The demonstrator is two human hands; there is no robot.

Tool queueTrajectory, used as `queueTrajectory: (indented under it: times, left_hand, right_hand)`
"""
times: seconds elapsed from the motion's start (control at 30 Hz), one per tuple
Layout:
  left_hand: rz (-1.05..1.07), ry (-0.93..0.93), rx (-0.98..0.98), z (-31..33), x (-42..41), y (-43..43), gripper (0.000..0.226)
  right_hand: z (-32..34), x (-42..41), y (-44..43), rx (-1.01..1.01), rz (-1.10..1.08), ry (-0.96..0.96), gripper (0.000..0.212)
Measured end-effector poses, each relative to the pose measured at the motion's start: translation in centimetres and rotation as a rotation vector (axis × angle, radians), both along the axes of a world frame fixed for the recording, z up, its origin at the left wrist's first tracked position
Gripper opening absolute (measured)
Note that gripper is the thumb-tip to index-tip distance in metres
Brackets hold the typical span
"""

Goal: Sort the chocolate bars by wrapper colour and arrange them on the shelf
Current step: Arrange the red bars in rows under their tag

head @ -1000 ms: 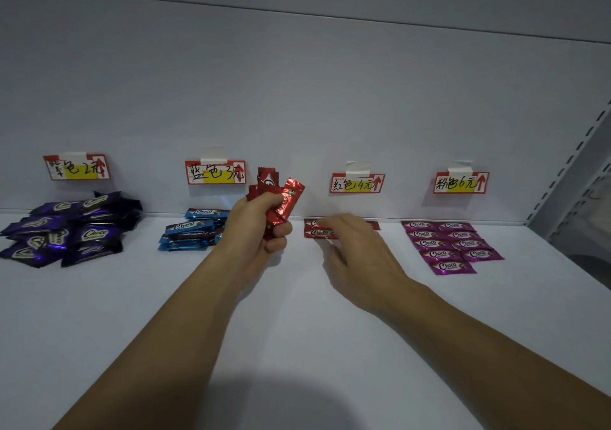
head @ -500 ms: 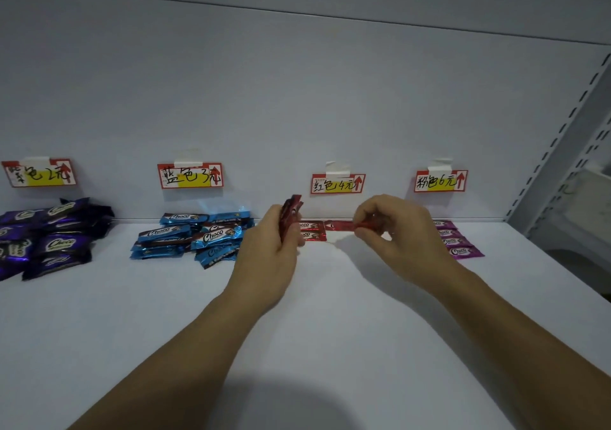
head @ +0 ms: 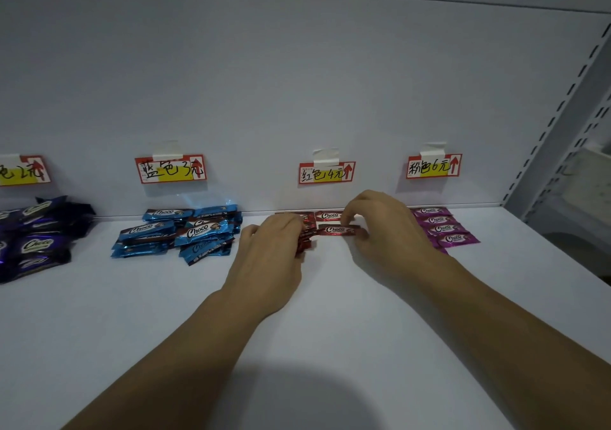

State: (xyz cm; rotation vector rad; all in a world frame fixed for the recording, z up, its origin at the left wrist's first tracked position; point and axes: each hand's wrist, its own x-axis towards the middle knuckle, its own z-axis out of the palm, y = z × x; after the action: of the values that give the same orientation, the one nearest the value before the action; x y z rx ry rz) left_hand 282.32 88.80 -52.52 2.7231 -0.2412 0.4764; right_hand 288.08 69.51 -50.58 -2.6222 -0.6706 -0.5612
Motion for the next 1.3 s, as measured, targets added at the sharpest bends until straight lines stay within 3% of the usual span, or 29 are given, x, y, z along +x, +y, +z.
queueTrajectory:
  times: [0.9,1.1,1.2,1.3]
  left_hand:
    - [-0.025,0.102,-0.045,-0.2,0.2,-0.1,0.032]
    - [-0.068,0.016,-0.080,-0.4,0.1,0.1,0.030]
    - [-0.073,-0.105,-0.286,0.0,0.0,0.4,0.019]
    - [-0.084,0.000,-0.682,1.2,-0.4,1.1,0.008]
  right_hand:
    - [-2.2,-1.0,1.7,-0.155,-0.051,0.021,0.027]
    - [-1.6,-1.2,1.3,-0.159,-0.076,0.040,0.048]
    - [-0.6,-1.4,1.4,0.172,-0.009,0.030,0.038]
    - [1.4,-2.1,1.4,0.662,0.199,0.245,0.019]
